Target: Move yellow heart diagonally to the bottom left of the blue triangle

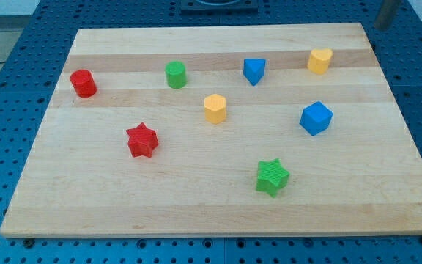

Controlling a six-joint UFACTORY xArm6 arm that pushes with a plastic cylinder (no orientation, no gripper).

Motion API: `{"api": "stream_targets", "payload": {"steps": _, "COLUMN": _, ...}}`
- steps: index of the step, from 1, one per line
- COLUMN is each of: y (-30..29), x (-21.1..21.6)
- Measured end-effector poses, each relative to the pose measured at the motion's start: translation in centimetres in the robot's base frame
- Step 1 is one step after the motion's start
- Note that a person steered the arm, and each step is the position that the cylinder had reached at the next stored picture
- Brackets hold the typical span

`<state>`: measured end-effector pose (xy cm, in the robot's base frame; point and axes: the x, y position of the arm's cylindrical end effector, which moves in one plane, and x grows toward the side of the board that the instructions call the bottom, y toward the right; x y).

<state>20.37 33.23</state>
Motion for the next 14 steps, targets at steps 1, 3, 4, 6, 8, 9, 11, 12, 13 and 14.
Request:
{"api": "stream_targets", "payload": {"steps": 1, "y": -0.4, "x": 1.3}}
{"api": "stream_targets", "payload": {"steps": 3, "y": -0.4, "x": 2.6}}
{"api": "stream_targets", "payload": {"steps": 4, "y": -0.4, "x": 2.6}}
{"api": "stream_targets", "payload": {"steps": 6, "y": -3.1, "x": 2.4}}
{"api": "stream_targets", "payload": {"steps": 8, "y": -16.4, "x": 4.4}}
{"api": "stream_targets", "payload": {"steps": 9, "y": -16.6, "x": 7.6}}
{"api": "stream_targets", "payload": {"steps": 11, "y": -14.1, "x": 9.4}}
{"api": "stream_targets", "payload": {"steps": 12, "y": -14.1, "x": 9.9}}
{"api": "stream_targets", "payload": {"steps": 13, "y": -14.1, "x": 9.9}}
{"api": "stream_targets", "payload": {"steps": 14, "y": -14.6, "x": 9.1}}
